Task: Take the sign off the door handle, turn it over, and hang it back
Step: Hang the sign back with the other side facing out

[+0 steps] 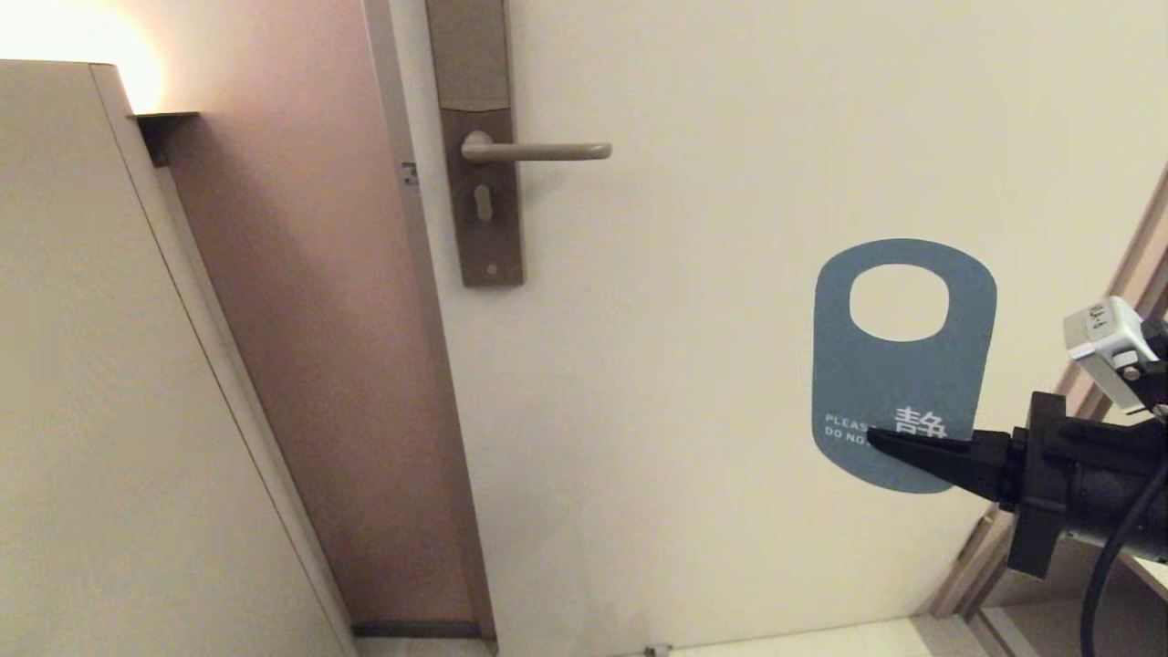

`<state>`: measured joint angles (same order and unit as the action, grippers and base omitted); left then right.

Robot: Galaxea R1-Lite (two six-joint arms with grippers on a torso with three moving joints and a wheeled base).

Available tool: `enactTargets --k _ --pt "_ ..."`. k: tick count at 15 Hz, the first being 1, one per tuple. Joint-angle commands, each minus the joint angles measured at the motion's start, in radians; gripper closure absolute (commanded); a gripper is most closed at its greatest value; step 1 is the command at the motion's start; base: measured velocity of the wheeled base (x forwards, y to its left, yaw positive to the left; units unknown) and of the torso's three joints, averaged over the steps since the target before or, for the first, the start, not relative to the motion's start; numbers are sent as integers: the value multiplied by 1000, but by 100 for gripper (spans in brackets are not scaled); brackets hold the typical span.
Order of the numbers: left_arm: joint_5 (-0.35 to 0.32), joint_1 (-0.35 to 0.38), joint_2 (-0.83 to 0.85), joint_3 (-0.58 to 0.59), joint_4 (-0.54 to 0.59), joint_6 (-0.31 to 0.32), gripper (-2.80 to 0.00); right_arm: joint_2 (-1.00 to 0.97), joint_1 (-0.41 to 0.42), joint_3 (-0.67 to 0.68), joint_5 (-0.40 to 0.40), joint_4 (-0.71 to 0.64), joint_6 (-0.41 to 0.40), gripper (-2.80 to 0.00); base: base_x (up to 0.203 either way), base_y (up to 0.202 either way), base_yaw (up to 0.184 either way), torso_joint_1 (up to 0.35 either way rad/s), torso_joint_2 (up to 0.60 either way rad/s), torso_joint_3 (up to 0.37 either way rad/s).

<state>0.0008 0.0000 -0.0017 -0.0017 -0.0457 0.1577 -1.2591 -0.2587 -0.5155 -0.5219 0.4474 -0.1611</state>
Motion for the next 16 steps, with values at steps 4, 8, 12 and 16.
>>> enactTargets --k 4,8,12,16 --pt "-5 0 2 0 9 6 0 -65 -1 12 -4 72 3 0 0 0 0 0 0 0" --pt "-21 -1 2 0 20 22 0 -139 -1 42 -4 210 3 0 0 0 0 0 0 0" --pt "-48 0 2 -1 50 47 0 -176 -1 39 -7 290 11 0 0 0 0 0 0 0" --pt "-48 0 2 0 50 37 0 -228 -1 44 -6 394 11 0 0 0 0 0 0 0"
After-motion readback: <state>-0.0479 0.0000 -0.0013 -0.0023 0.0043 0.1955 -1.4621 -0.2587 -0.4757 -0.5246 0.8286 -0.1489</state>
